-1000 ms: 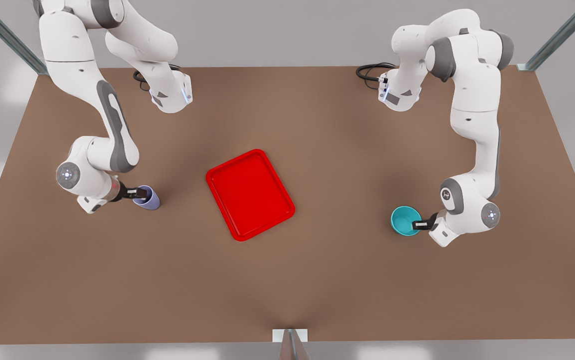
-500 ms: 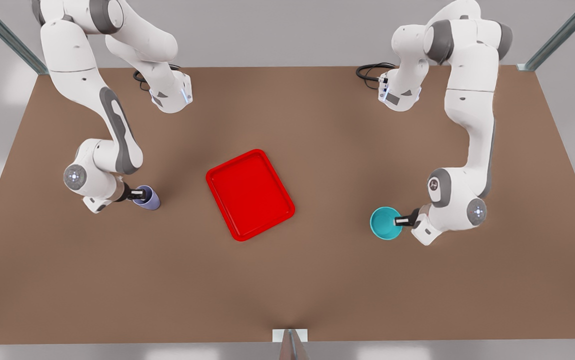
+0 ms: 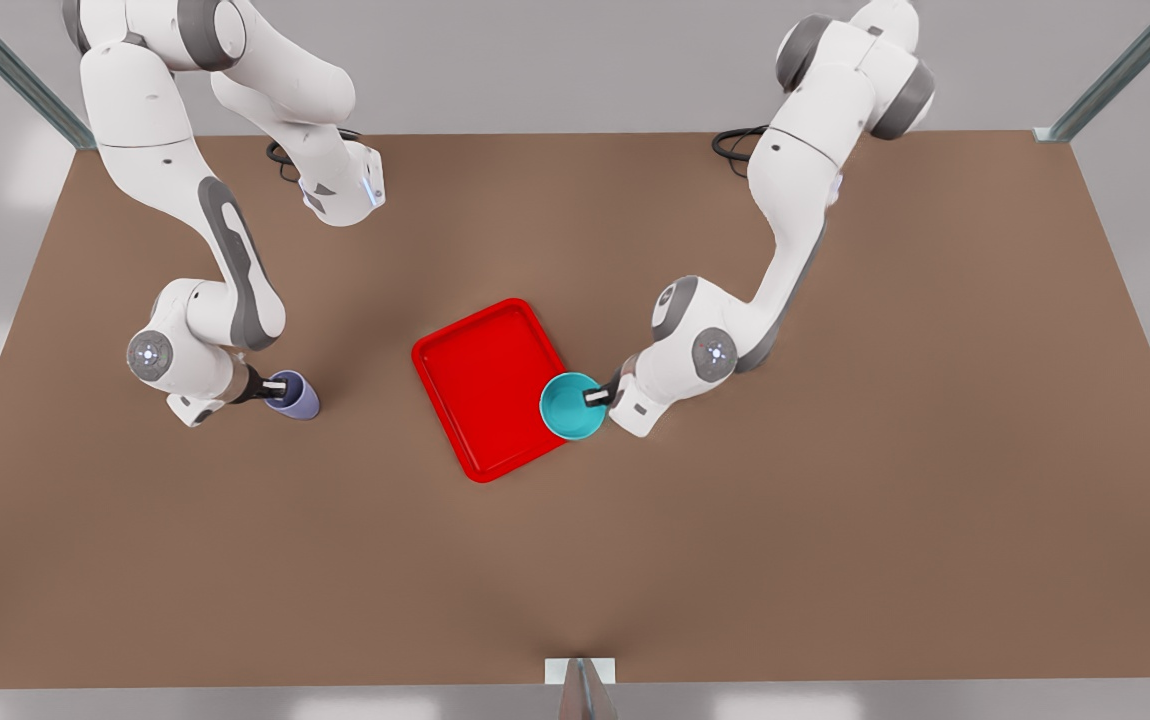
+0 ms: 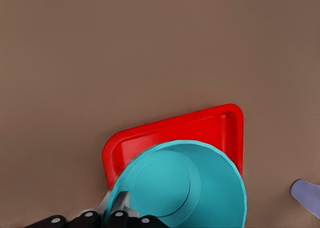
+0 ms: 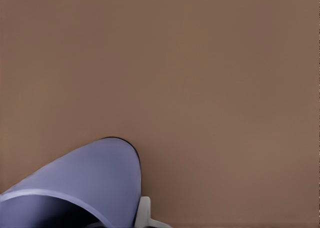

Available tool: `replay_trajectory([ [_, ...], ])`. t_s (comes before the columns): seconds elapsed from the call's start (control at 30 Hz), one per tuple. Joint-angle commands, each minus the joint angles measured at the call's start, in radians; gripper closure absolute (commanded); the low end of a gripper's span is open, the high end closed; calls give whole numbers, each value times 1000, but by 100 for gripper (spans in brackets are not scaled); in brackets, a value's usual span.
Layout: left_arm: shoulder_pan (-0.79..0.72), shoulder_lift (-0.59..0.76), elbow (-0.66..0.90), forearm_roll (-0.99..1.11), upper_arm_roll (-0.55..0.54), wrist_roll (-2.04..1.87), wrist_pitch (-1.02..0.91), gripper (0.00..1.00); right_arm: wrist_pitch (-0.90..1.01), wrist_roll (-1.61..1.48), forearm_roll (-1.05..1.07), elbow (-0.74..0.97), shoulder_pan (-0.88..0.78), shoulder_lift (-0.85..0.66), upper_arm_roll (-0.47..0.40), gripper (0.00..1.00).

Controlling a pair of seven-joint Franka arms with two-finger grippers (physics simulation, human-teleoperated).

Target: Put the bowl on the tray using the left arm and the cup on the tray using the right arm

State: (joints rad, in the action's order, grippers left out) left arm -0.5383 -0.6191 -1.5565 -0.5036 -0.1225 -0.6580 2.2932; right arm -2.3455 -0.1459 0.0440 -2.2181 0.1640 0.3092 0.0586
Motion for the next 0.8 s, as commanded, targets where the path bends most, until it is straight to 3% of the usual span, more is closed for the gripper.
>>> replay_trajectory([
  [0.0, -2, -4, 7, -113, 0, -3, 2, 79, 0, 0, 0, 0, 0, 1, 0, 79],
  [0.27, -114, -90, 41, -110, 1, -80, 91, 79, 9, 0, -1, 2, 0, -19, 1, 79],
  [0.53, -120, -163, 41, -95, 15, -61, 129, 76, 3, -1, 0, 3, -12, -22, 3, 79],
  [0.57, -120, -165, 41, -95, 15, -61, 129, 48, 3, -1, 0, 3, -11, -22, 3, 79],
  [0.6, -120, -165, 41, -96, 15, -69, 127, 0, 3, -1, 0, 3, -11, -22, 3, 79],
  [0.77, -120, -162, 41, -95, 15, -75, 124, 0, 14, -3, 0, 2, -11, -39, 4, 79],
])
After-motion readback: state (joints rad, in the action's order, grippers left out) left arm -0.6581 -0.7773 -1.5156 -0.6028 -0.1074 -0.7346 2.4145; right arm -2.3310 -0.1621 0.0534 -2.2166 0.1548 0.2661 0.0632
